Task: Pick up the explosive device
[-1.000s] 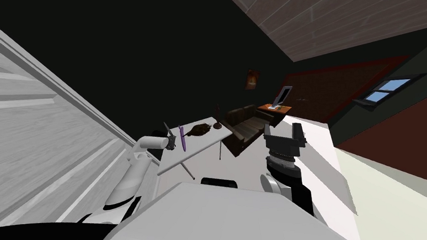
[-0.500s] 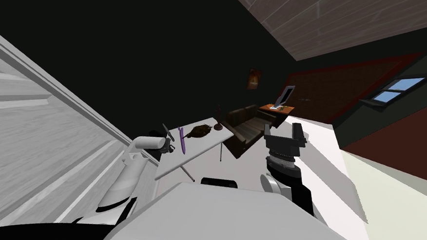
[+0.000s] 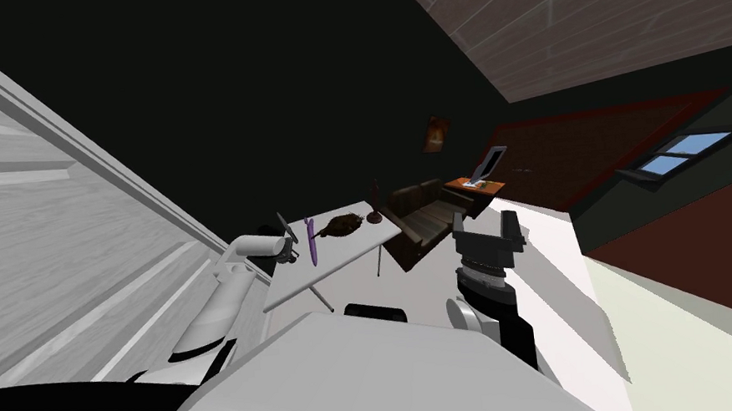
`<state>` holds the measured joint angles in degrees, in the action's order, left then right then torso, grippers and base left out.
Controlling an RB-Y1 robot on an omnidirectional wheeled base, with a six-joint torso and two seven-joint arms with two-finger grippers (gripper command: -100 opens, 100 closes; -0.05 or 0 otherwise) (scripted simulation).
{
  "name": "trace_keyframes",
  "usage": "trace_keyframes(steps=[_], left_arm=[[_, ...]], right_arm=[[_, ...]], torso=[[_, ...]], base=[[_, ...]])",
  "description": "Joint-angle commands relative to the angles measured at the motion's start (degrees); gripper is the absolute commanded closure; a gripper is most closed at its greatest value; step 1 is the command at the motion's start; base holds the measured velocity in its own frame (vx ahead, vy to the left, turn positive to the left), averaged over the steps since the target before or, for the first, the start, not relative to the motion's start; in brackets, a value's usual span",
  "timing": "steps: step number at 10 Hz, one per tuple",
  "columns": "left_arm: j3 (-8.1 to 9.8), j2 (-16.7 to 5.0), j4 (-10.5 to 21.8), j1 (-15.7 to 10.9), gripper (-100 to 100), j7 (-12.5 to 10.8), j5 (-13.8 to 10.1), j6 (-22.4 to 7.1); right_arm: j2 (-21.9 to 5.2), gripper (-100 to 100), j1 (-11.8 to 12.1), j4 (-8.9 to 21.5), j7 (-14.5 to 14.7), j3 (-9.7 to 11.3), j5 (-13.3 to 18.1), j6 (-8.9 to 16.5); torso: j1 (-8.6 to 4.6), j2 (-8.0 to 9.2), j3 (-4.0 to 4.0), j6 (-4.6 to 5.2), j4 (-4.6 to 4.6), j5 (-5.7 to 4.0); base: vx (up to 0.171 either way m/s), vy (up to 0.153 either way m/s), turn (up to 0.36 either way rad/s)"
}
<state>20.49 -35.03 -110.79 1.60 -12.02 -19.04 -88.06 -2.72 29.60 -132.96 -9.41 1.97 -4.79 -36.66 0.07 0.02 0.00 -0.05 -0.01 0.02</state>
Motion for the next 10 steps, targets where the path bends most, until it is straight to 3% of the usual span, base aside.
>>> trace_keyframes(steps=[1, 2, 3, 7, 8, 9, 10], left_arm=[[-0.30, 0.2, 1.6, -0.2, -100, 0.3, 0.4, 1.5], [-0.25, 0.2, 1.1, -0.2, -100, 0.2, 0.3, 1.0], [-0.28, 0.2, 1.3, -0.2, 100, 0.3, 0.3, 1.2], [-0.31, 0.2, 1.2, -0.2, 100, 0.3, 0.3, 1.2], [-0.31, 0.2, 1.2, -0.2, 0, 0.3, 0.3, 1.2], [0.18, -0.2, -0.5, -0.1, 100, -0.1, -0.3, -0.6], [0.38, -0.4, -1.4, 0.0, 100, -0.2, -0.5, -1.5]], right_arm=[[0.0, 0, 0.0, 0.0, 0.0, 0.0, 0.0, 0.0], [0.0, 0, 0.0, 0.0, 0.0, 0.0, 0.0, 0.0], [0.0, 0, 0.0, 0.0, 0.0, 0.0, 0.0, 0.0], [0.0, 0, 0.0, 0.0, 0.0, 0.0, 0.0, 0.0], [0.0, 0, 0.0, 0.0, 0.0, 0.0, 0.0, 0.0], [0.0, 0, 0.0, 0.0, 0.0, 0.0, 0.0, 0.0], [0.0, 0, 0.0, 0.0, 0.0, 0.0, 0.0, 0.0]], torso=[[0.00, 0.00, 0.00, 0.00, 0.00, 0.00], [0.00, 0.00, 0.00, 0.00, 0.00, 0.00], [-0.03, 0.02, 0.01, 0.00, 0.01, -0.01], [-0.03, 0.04, 0.03, -0.03, 0.01, 0.01], [-0.03, 0.05, 0.03, -0.03, 0.02, 0.01], [-0.03, 0.05, 0.03, -0.03, 0.02, 0.01], [-0.07, 0.09, 0.06, -0.05, 0.03, -0.01]], base=[[0.009, 0.010, -0.010], [0.000, 0.000, 0.000], [0.000, 0.000, 0.000], [0.000, 0.000, 0.000], [0.000, 0.000, 0.000], [-0.006, -0.008, 0.018], [-0.012, -0.014, 0.020]])
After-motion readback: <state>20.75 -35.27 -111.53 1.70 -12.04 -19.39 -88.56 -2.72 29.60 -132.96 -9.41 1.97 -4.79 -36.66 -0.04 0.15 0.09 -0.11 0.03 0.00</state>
